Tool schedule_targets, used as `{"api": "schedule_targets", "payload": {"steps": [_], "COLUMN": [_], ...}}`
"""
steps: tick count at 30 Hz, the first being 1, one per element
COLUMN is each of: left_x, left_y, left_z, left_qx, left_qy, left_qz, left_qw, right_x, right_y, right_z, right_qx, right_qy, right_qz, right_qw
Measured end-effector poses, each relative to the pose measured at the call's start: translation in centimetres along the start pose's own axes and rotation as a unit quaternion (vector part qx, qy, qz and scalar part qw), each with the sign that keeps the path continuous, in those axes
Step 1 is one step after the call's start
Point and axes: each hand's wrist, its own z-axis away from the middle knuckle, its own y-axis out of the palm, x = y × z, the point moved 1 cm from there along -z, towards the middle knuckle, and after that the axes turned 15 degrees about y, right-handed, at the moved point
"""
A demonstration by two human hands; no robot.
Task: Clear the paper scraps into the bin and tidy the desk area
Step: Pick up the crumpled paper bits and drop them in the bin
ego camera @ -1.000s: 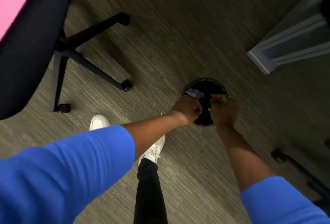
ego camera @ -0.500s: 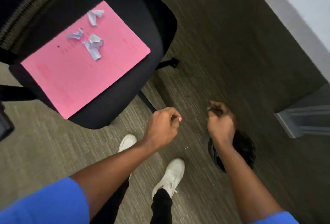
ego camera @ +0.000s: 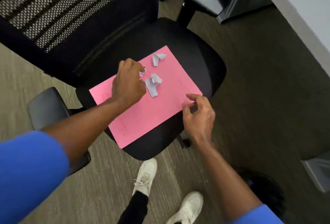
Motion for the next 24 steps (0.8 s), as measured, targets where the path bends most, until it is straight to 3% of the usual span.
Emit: {"api": "schedule_targets", "payload": {"steps": [3, 10, 15, 18, 24], "left_x": [2.7, 5.6, 6.2, 6.7, 5.7], "left_y": [-0.3, 1.6, 2.4, 2.6, 2.9], "left_z": [-2.9, -6.6, -7.5, -7.5, -6.0], "left_qx": [0.041, 0.153, 0.183, 0.197, 0.145], "left_qy": [0.028, 0.204, 0.304, 0.321, 0.297], "left_qz": [-0.024, -0.081, -0.058, -0.067, -0.038], "left_qw": [0.998, 0.964, 0.933, 0.924, 0.943], "right_x": [3.1, 7.5, 7.9, 7.5, 5.7], "right_y": [3.2, 8.5, 10.3, 10.6, 9.3], "right_z": [-0.4, -1.6, -1.9, -1.5, -0.3], "right_qx": [0.049, 0.108, 0.092, 0.083, 0.071], "right_qy": [-0.033, -0.077, -0.126, -0.146, -0.143], "right_qz": [0.050, 0.201, 0.277, 0.289, 0.289], "right_qw": [0.997, 0.971, 0.948, 0.942, 0.944]}}
